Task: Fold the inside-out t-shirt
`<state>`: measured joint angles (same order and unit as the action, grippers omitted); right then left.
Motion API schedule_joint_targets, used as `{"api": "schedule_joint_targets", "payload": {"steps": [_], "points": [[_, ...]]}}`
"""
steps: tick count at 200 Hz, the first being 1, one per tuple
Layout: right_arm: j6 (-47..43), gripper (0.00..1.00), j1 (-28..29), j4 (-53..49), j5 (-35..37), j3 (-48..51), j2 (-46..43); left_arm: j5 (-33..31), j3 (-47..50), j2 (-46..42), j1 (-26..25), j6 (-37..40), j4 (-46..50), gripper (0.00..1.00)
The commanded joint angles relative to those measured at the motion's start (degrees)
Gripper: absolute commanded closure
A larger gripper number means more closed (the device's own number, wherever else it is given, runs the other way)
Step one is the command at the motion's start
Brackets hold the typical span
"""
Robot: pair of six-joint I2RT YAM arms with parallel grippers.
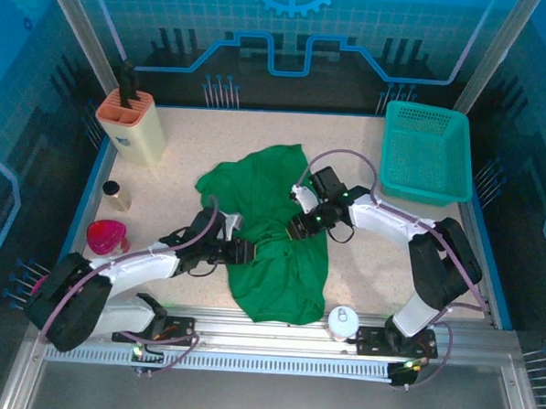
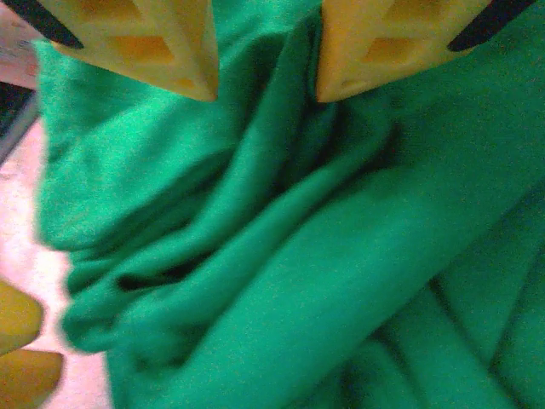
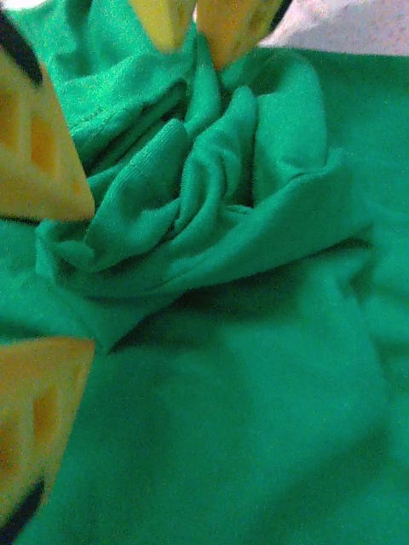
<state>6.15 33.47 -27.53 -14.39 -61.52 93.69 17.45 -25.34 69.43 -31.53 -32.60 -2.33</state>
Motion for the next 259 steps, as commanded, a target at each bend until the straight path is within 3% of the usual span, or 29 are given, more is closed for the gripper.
{"api": "schedule_joint_targets", "payload": {"steps": [1,18,72,98,111,161,195,208,235,259], "points": [[-3.3,0.50,5.5,-4.5,13.9,-4.3,-2.4,-0.1,-5.7,-4.1,-0.6,1.4,10.8,0.63],[-3.1,0.50,9.5,-3.7,18.9,-5.1,-2.2,-0.4,-7.9,-3.6,-0.6,2.2,12.8,0.61],[-1.4,0.53,10.5,0.7,12.2,-5.0,3.9,0.2,-12.7,9.8,-0.6,4.3,6.6,0.60],[-0.4,0.88,8.6,4.3,5.9,-4.1,4.5,0.4,-12.9,13.2,-0.1,4.0,2.3,0.59],[1.1,1.00,6.6,6.1,2.1,-3.2,3.1,0.9,-12.8,13.2,0.8,3.7,1.3,0.59],[8.9,1.00,-0.9,16.0,-20.8,1.5,-6.8,2.6,-11.2,10.8,2.0,9.5,-2.5,0.54],[16.5,1.00,-4.5,23.6,-28.6,4.8,-8.3,4.0,-11.0,13.8,1.9,16.2,-9.3,0.55],[18.4,1.00,-5.2,26.1,-29.7,6.0,-7.4,5.7,-11.4,15.4,2.0,16.7,-12.7,0.62],[18.4,1.00,-5.6,26.6,-27.0,7.4,-5.9,9.2,-10.1,15.3,1.9,15.3,-20.4,1.00],[13.7,1.00,-4.9,20.5,-22.0,9.8,-7.5,9.8,-5.3,10.2,1.9,13.8,-24.9,1.00]]}}
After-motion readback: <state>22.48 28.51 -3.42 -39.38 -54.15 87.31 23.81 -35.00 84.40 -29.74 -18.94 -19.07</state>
